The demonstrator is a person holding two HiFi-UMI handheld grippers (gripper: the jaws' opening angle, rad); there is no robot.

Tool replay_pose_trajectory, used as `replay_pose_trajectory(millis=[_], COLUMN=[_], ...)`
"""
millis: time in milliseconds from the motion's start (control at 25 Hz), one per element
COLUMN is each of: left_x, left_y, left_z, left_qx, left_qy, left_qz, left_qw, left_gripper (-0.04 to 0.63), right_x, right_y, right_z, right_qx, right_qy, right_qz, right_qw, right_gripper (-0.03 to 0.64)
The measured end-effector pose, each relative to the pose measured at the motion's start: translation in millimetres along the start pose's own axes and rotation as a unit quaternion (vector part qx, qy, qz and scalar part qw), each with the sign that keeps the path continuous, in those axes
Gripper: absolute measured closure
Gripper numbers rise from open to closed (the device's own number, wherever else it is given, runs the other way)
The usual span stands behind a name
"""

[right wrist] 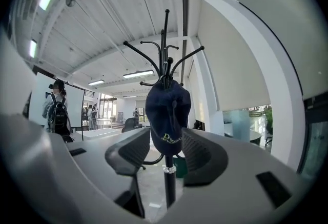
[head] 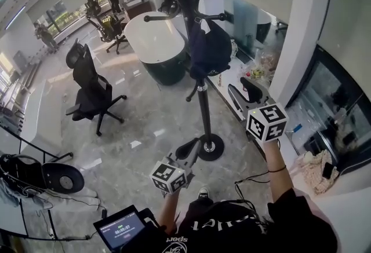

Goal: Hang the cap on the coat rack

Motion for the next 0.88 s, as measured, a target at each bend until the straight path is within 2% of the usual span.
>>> replay_pose_trajectory(millis=[320,560,880], left_x=[-3,-14,-26], left_y=[13,36,57], left_z=[-37,-68,-96], left_qx=[-0.006,-0.018,-0.029], left_qy=[-0.016,-0.024,-0.022], left_qz=[0.006,0.026,0.045], left_qw=[0.9998,0.9992,0.9983], left_gripper=[0.589,0.590,0.589], right_x=[-54,-95,-136], right_y=[70,116,161], right_z=[28,49,75], right_qx=[0.050,0.081,0.122], right_qy=[-0.043,-0.056,-0.068], right_qz=[0.061,0.094,0.139], right_qw=[0.996,0.991,0.980], right_gripper=[0.433,0.552,0.598])
Point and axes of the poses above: the fingertips, and each gripper's own axes: x forward along the fingers, z to its left, y out of its underside, the point moved 2 cm from there along -x, backward along the fingers, and after that the axes turned 3 degrees about y, right-handed, at the moved point
